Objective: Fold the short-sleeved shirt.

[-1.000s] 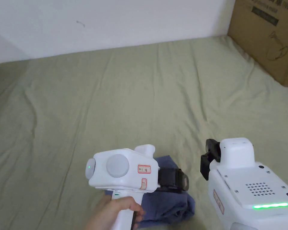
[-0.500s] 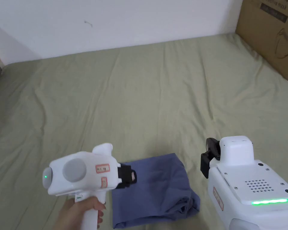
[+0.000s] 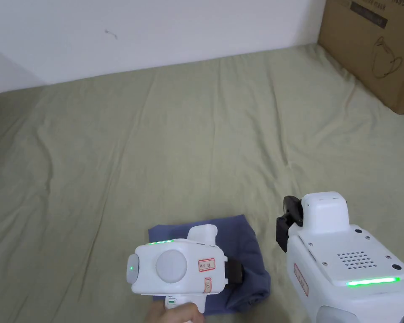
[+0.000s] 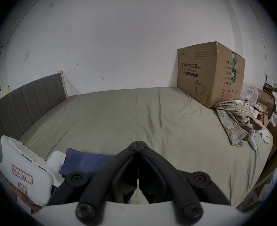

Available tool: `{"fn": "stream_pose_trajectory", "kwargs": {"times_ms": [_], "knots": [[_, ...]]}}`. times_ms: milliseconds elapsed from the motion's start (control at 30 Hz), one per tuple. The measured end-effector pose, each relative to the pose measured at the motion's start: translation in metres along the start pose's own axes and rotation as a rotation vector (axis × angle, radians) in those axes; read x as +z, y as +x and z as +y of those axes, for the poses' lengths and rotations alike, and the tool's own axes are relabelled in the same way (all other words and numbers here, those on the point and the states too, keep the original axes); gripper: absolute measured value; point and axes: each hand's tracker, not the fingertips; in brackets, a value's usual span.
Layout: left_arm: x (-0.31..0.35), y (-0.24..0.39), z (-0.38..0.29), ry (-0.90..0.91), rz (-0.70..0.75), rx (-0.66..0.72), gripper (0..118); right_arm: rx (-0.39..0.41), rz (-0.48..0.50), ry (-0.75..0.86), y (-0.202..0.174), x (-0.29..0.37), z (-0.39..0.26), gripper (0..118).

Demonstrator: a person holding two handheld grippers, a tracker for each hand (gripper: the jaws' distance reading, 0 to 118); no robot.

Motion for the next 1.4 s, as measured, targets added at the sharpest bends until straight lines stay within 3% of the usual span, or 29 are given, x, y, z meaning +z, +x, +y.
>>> {"fn": "stream_pose_trajectory", "kwargs": {"times_ms": [633,900,1233,1400], "knots": [[-0.015,0.027,-0.033,-0.073,-0.077,-0.070,4,-0.025,-0.015,-0.016,0.009,0.012,0.000,1],[0.051,0.004,-0.023,0.080,-0.112,-0.019,4,-0.004,0.005,-0.011,0.002,0.020,0.008,1],[0.167,-0.088,-0.038,0.312,-0.074,0.127,4,0.083,0.204,-0.019,-0.045,0.014,0.053,1],[0.181,-0.128,-0.060,0.326,-0.067,0.229,4,0.139,0.245,-0.190,-0.082,-0.015,0.048,1]]}}
